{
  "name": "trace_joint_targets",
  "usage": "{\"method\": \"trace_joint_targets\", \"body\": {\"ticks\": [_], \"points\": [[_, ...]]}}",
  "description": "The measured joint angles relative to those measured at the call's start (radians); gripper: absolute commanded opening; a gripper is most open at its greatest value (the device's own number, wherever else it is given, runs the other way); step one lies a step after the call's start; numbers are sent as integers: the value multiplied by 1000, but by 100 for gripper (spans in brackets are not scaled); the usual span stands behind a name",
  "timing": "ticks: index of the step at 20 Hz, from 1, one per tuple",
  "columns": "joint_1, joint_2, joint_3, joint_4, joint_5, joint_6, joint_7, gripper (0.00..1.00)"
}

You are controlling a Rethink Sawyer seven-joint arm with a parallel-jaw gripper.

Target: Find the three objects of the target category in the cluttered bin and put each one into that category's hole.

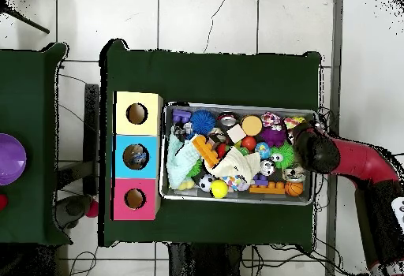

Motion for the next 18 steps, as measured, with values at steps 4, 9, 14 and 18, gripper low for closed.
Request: {"method": "trace_joint_targets", "body": {"ticks": [4, 9, 14, 18], "points": [[-37, 15, 31, -1, 59, 18, 0, 100], [-89, 31, 69, -1, 163, 47, 0, 0], [-130, 59, 92, -1, 292, 92, 0, 0], [-124, 62, 91, 1, 354, 117, 0, 0]]}}
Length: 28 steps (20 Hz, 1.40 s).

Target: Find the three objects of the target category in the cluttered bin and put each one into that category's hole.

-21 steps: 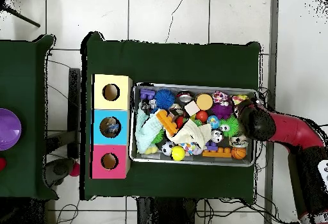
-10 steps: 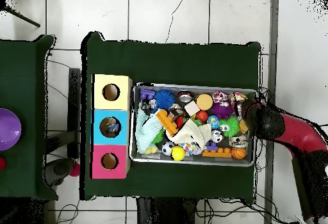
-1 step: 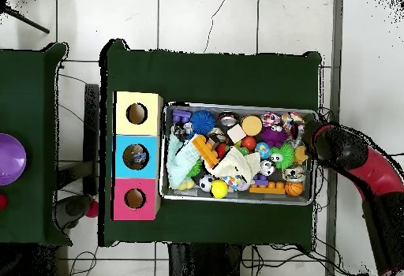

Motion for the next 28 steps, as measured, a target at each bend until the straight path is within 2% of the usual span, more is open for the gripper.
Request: {"method": "trace_joint_targets", "body": {"ticks": [7, 10, 19, 28], "points": [[23, 3, 0, 19, 81, 79, 0, 0], [22, 4, 0, 54, 140, 117, 0, 0], [24, 2, 0, 138, 241, 112, 0, 0], [54, -9, 0, 213, 269, 96, 0, 0]]}}
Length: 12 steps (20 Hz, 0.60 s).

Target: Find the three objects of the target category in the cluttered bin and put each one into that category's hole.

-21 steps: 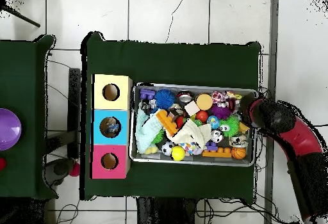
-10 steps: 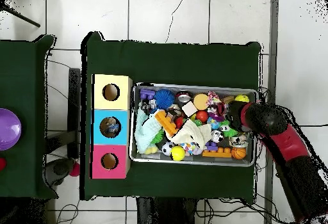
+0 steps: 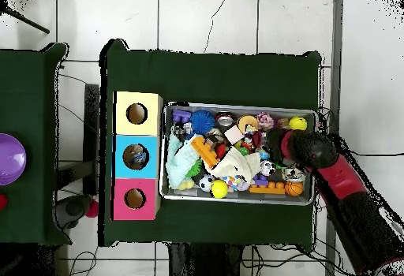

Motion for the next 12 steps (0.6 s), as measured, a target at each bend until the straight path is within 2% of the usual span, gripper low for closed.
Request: {"method": "trace_joint_targets", "body": {"ticks": [1, 7, 12], "points": [[10, 0, 0, 23, 0, -3, 0, 100], [34, -5, -9, 47, -25, -35, 0, 100], [74, -48, -37, 47, -58, -39, 0, 100]]}}
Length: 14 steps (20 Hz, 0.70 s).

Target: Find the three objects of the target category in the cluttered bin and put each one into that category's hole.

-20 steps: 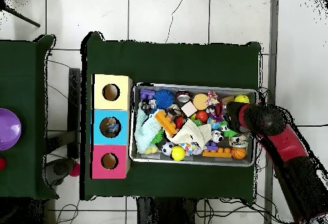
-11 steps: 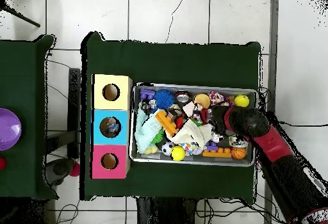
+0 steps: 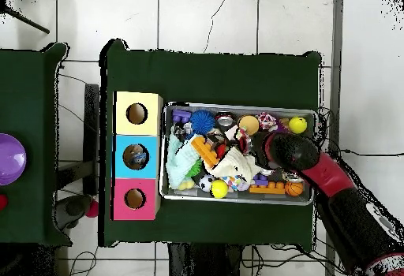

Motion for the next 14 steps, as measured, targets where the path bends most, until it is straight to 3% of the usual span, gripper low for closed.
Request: {"method": "trace_joint_targets", "body": {"ticks": [7, 14], "points": [[57, -108, -59, 0, -4, 10, 0, 100], [170, -261, -178, -17, -44, 137, 0, 100]]}}
